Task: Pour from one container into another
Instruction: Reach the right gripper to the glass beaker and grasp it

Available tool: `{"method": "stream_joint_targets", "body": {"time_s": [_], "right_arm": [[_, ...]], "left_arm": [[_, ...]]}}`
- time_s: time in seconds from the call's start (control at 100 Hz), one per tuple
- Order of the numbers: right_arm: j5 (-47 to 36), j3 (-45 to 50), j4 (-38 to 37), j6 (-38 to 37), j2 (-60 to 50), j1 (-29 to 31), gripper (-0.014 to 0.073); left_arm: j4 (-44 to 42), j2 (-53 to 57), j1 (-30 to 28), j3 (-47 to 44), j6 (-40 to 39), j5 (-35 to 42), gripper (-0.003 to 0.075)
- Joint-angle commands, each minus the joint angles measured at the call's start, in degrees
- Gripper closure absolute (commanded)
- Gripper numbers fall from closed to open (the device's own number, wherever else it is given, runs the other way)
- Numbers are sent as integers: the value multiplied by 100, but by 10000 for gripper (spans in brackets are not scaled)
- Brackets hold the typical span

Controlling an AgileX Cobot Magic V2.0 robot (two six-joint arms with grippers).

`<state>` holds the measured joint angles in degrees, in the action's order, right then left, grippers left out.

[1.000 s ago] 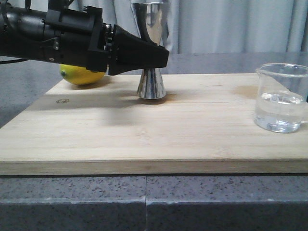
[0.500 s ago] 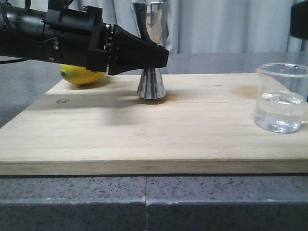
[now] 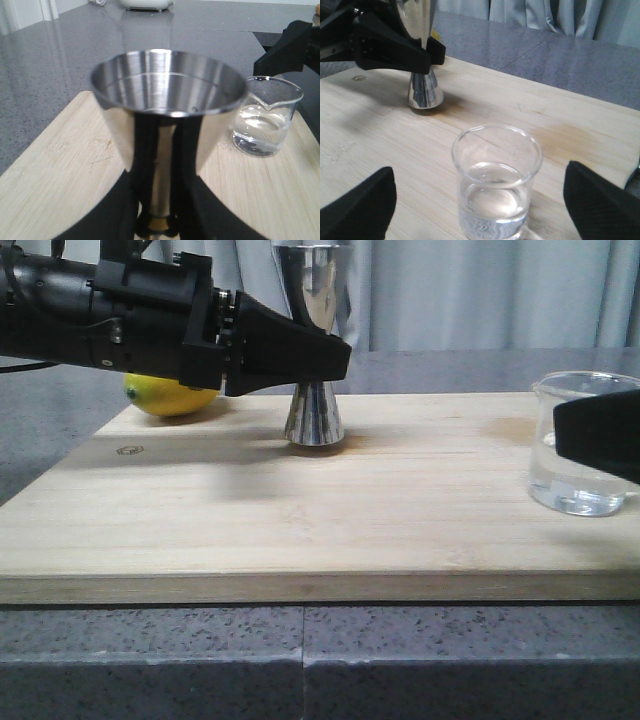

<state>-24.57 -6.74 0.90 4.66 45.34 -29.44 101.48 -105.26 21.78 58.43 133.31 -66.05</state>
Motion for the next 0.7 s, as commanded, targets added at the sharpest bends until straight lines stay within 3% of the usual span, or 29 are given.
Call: {"method": "stream_joint_targets", "body": {"time_s": [0.0,0.43,0.69], "right_arm": [[-785,-129,100,0,244,3,-33],[-1734,-129,168,0,1250,3,-31],[-1975,-129,192,0,1679,3,62]], "left_arm": [[463,262,54,159,-8,-612,713],[463,262,54,159,-8,-612,713],[463,262,54,159,-8,-612,713]]}}
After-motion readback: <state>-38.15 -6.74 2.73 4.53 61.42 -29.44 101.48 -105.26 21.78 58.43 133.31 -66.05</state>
